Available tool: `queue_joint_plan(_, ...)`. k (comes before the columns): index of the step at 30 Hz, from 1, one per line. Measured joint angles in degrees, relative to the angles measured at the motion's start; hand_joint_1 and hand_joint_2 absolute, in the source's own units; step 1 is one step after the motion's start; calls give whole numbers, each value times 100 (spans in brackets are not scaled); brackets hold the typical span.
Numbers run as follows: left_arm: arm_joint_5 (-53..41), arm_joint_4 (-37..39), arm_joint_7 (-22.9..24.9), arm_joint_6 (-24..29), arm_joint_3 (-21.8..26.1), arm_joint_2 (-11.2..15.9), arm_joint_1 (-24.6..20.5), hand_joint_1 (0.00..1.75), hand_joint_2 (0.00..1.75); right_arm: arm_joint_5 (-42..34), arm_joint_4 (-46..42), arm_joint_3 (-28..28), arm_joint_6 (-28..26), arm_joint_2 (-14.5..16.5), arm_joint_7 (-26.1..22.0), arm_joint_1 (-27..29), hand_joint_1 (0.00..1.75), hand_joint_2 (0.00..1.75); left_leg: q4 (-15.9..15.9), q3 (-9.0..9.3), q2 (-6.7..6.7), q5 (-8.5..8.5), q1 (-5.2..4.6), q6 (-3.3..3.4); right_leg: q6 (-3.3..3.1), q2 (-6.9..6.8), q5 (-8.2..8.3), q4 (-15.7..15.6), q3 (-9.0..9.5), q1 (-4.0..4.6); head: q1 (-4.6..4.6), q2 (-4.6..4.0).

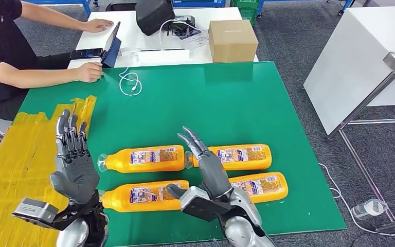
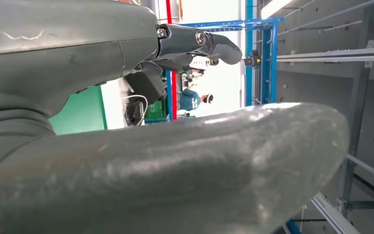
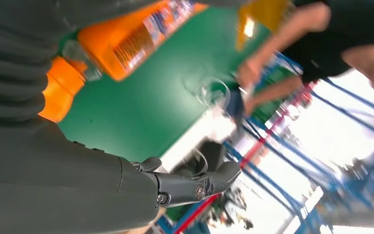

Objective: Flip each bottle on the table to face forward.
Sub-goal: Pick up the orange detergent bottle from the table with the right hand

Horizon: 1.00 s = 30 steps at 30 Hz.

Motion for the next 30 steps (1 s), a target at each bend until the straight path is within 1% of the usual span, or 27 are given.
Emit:
queue_joint_plan(4, -11, 66, 0, -48, 43, -30, -53, 0, 0, 171, 448, 339, 22, 14, 291, -351, 0, 175, 0, -1, 0, 0, 0, 0, 0, 0, 0, 0, -1, 0, 0, 0)
queue_joint_plan(9, -47, 123, 0, -61, 77, -48, -77, 0, 0, 250, 735, 617, 29, 48, 384, -577, 0, 175, 0, -1, -1, 0, 0, 0, 0, 0, 0, 0, -3, 0, 0, 0)
queue_joint_plan(14, -53, 162, 0, -61, 105, -48, -105, 0, 0, 298, 900, 747, 28, 62, 444, -692, 0, 175, 0, -1, 0, 0, 0, 0, 0, 0, 0, 0, -2, 0, 1, 0)
queue_joint_plan(17, -60, 175, 0, -63, 132, -48, -108, 0, 0, 480, 937, 889, 45, 55, 635, -732, 0, 175, 0, -1, 0, 0, 0, 0, 0, 0, 0, 0, -2, 0, 1, 0)
queue_joint_plan(23, -59, 184, 0, -122, 213, -72, -107, 0, 0, 632, 995, 1434, 301, -37, 973, -815, 0, 175, 0, -2, 0, 0, 0, 0, 0, 0, 0, 0, -3, 0, 1, 0)
queue_joint_plan(30, -54, 233, 0, -112, 313, -95, -92, 0, 0, 1046, 1103, 2038, 368, -213, 1486, -851, 0, 175, 0, -3, 0, 0, 0, 0, 0, 0, 0, -1, -3, 0, 1, 0)
